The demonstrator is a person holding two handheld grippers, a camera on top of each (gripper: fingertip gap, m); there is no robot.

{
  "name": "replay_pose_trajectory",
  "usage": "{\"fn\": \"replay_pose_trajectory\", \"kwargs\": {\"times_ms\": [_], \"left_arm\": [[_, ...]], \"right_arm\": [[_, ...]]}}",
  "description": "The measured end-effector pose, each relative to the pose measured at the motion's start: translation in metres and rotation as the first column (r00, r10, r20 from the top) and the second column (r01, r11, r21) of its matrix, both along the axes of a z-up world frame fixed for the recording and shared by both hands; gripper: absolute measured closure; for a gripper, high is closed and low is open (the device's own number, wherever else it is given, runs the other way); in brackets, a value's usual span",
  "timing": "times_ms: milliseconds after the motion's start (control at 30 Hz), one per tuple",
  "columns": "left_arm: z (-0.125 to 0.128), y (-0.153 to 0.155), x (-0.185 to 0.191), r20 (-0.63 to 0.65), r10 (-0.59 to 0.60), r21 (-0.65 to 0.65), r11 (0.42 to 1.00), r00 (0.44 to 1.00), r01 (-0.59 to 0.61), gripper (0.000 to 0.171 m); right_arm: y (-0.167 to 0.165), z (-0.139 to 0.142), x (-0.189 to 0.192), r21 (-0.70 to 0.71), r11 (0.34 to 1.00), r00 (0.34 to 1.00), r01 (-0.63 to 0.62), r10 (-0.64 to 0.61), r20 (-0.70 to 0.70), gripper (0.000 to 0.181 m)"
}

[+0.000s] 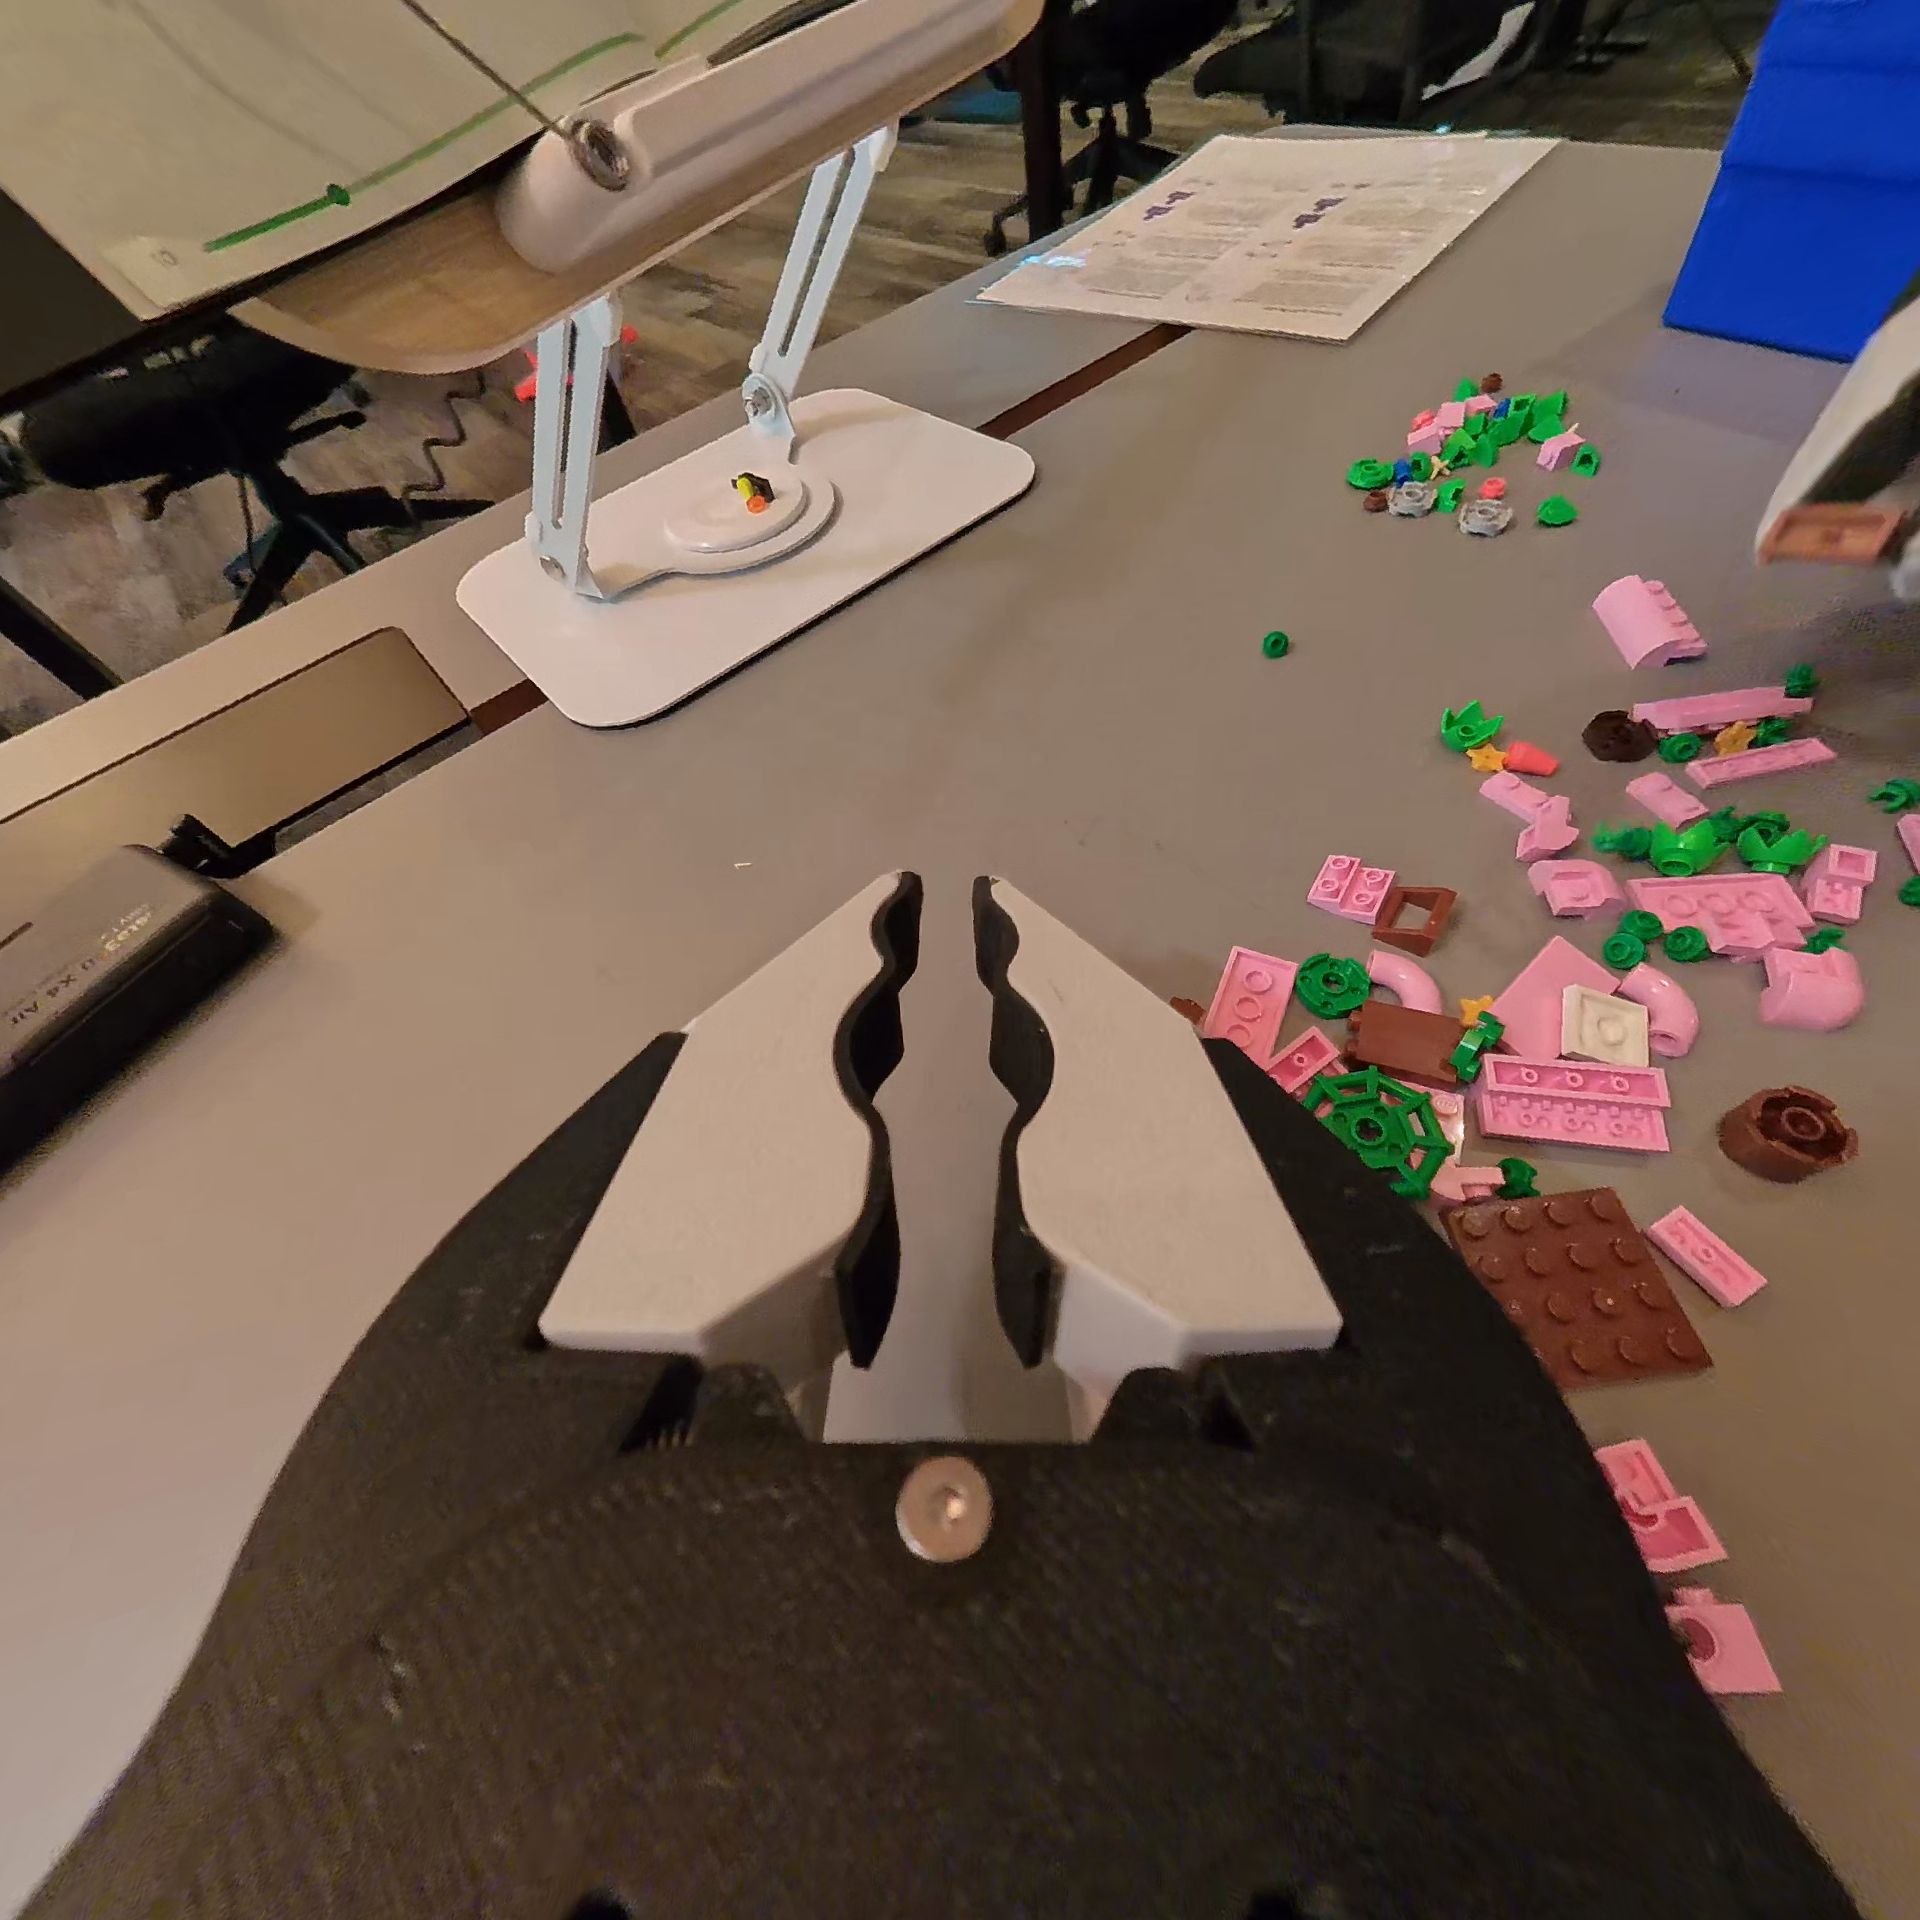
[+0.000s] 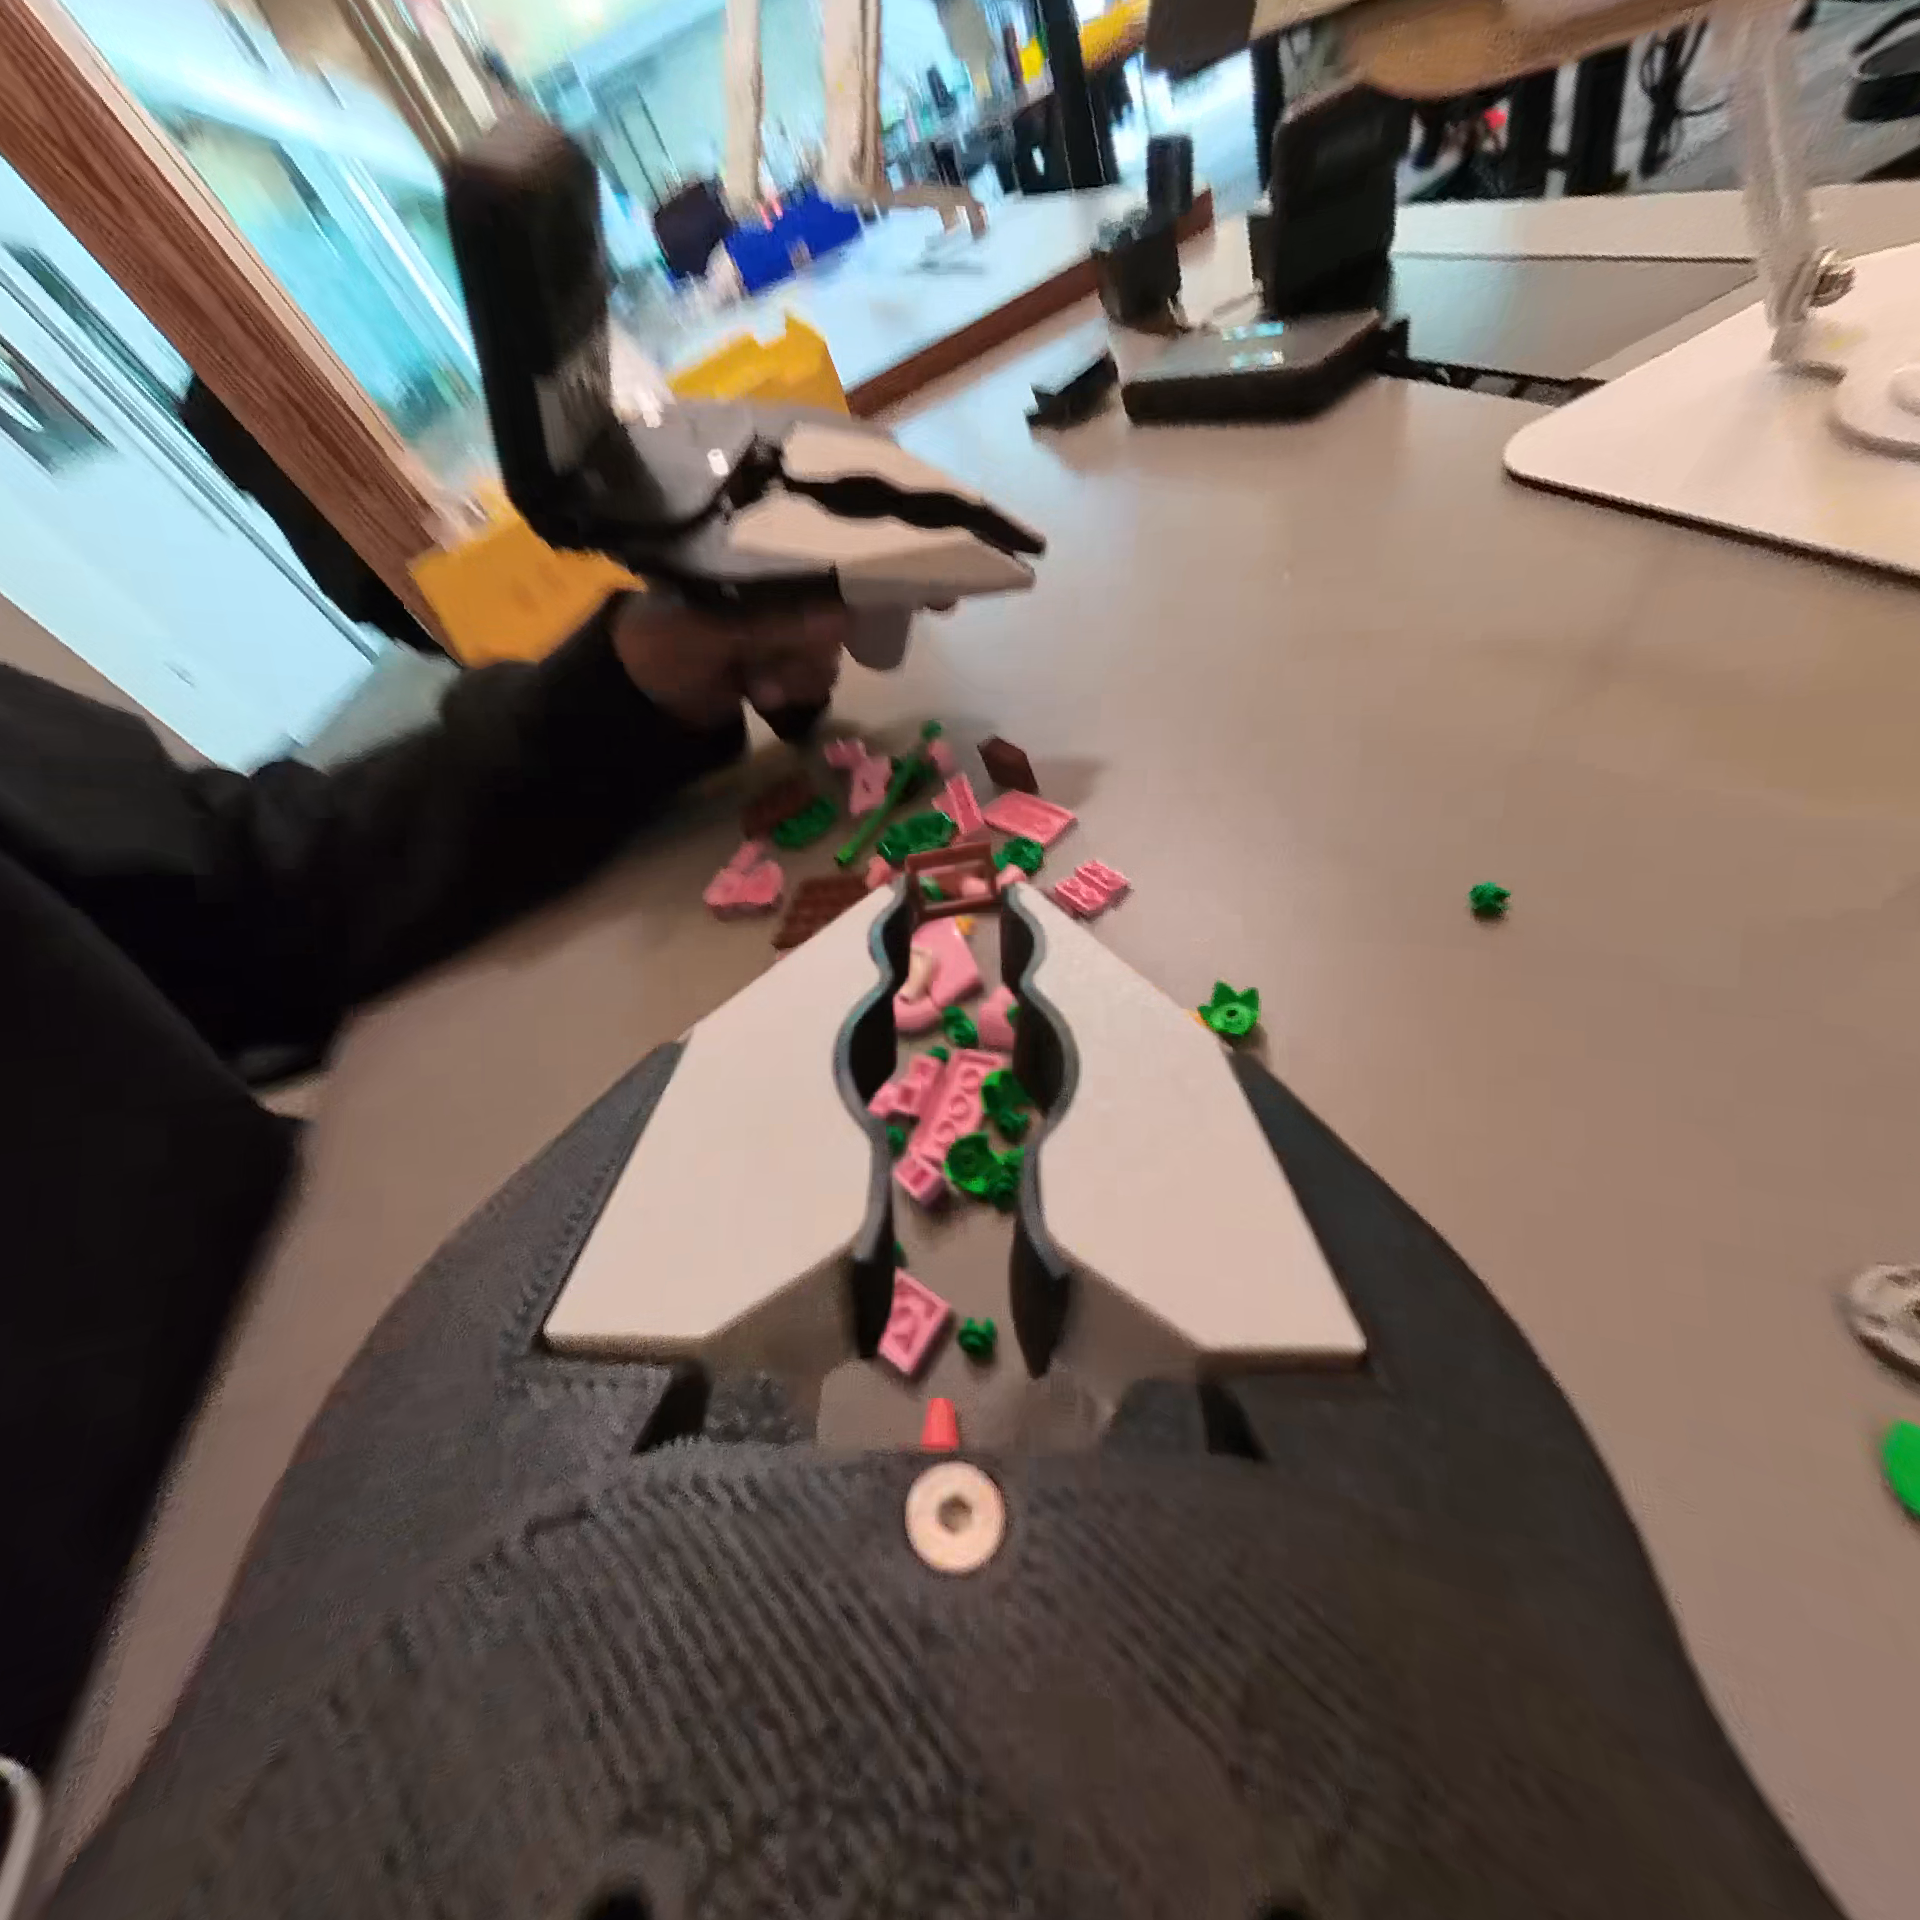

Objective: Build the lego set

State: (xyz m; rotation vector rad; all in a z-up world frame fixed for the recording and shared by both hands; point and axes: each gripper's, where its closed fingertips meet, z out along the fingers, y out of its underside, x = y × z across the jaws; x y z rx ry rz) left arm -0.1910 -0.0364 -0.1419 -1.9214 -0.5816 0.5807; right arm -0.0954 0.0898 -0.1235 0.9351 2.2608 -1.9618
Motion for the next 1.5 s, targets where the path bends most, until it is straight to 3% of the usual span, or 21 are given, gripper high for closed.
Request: {"fn": "replay_pose_trajectory", "kwargs": {"times_ms": [67,133,267,400,500,567,633,700,867,933,1200,1500], "left_arm": [[-0.001,0.001,0.001,-0.010,-0.005,-0.013,1.000,1.000,0.005,0.164],[-0.001,0.003,0.002,-0.021,-0.010,-0.028,1.000,1.000,0.010,0.164],[0.009,0.009,0.010,-0.083,-0.035,0.009,0.999,0.996,0.036,0.163],[0.035,0.035,0.038,-0.084,-0.136,0.151,0.978,0.987,0.147,0.159],[0.061,0.064,0.079,0.039,-0.327,0.411,0.866,0.944,0.283,0.156],[0.069,0.079,0.104,0.163,-0.488,0.579,0.751,0.858,0.317,0.152],[0.063,0.089,0.116,0.271,-0.577,0.646,0.702,0.771,0.299,0.147],[0.052,0.095,0.120,0.329,-0.597,0.646,0.708,0.732,0.287,0.145],[0.038,0.102,0.122,0.378,-0.571,0.613,0.744,0.729,0.265,0.151],[0.041,0.102,0.123,0.372,-0.592,0.640,0.721,0.715,0.265,0.164],[0.047,0.099,0.126,0.414,-0.716,0.752,0.617,0.562,0.233,0.166],[0.045,0.101,0.134,0.413,-0.736,0.741,0.614,0.537,0.271,0.166]], "right_arm": [[0.004,0.007,-0.002,-0.096,0.995,0.999,0.008,-0.003,0.047,0.167],[0.006,0.008,-0.003,-0.103,0.995,0.999,0.017,-0.012,0.048,0.167],[0.008,0.004,-0.005,0.048,0.996,0.994,0.070,-0.066,-0.087,0.167],[0.002,0.010,-0.001,0.219,0.964,0.939,0.151,-0.070,-0.337,0.167],[-0.008,0.019,0.007,0.306,0.929,0.864,0.208,-0.027,-0.503,0.167],[-0.015,0.022,0.012,0.361,0.899,0.805,0.248,0.017,-0.593,0.167],[-0.021,0.022,0.016,0.409,0.863,0.746,0.296,0.059,-0.663,0.167],[-0.025,0.021,0.018,0.449,0.828,0.701,0.335,0.099,-0.706,0.166],[-0.032,0.022,0.023,0.475,0.801,0.649,0.364,0.148,-0.747,0.166],[-0.033,0.024,0.025,0.467,0.805,0.640,0.367,0.146,-0.754,0.166],[-0.036,0.031,0.031,0.435,0.833,0.629,0.342,0.141,-0.765,0.167],[-0.038,0.025,0.031,0.467,0.811,0.615,0.353,0.175,-0.769,0.166]]}}
